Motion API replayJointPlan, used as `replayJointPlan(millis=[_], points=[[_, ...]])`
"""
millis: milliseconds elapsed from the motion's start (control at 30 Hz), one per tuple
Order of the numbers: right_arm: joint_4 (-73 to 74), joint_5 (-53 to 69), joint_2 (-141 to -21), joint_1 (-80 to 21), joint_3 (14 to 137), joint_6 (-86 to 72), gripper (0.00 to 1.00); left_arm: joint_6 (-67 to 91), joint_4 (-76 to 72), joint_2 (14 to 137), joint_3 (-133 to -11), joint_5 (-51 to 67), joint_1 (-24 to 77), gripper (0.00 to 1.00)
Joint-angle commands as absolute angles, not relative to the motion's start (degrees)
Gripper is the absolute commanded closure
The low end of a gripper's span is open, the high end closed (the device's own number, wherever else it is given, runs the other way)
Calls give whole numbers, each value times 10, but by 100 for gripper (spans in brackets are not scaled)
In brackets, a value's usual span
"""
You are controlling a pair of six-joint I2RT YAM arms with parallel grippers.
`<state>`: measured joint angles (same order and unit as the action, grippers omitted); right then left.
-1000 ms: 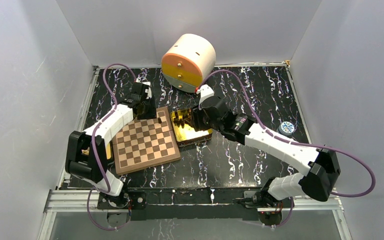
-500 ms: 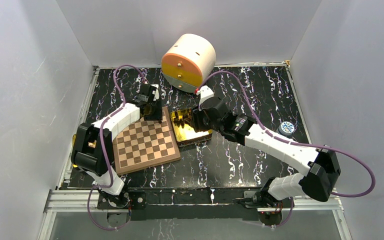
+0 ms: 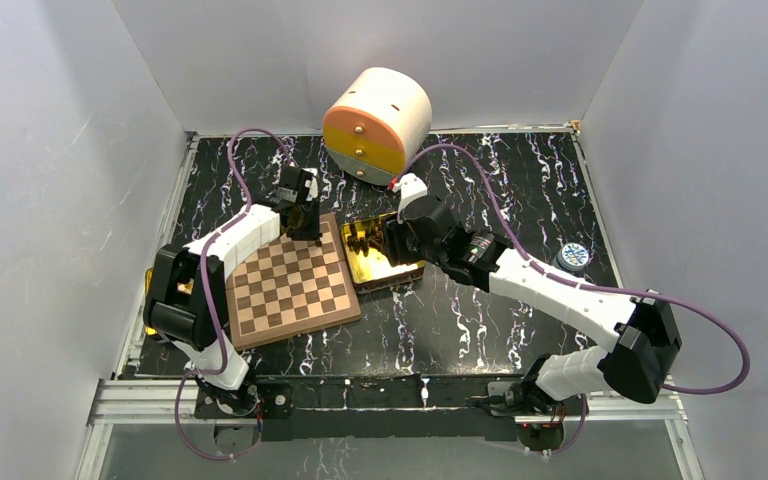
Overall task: Set up the chess pieces on the board
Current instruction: Pick up the chess piece from the chessboard, then place the chess piece on the chessboard.
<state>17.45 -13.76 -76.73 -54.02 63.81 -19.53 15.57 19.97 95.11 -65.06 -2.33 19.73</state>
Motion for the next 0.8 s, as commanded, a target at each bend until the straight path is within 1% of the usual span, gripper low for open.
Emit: replayJointPlan(millis=[0,200,400,567,767], points=[[151,-138,-760,-540,637,-199,49,155,231,930,-681,-57,199,84],[152,-140,-754,-540,632,-199,49,170,270,894,-684,-100,194,84],[152,-139,-745,-540,626,-199,48,178,301,863,-672,-125,141,83],[146,-133,-739,-541,619,-202,48,183,284,861,-667,-121,77,84],[147,-127,-736,-540,616,-203,48,185,248,887,-667,-136,50,83]])
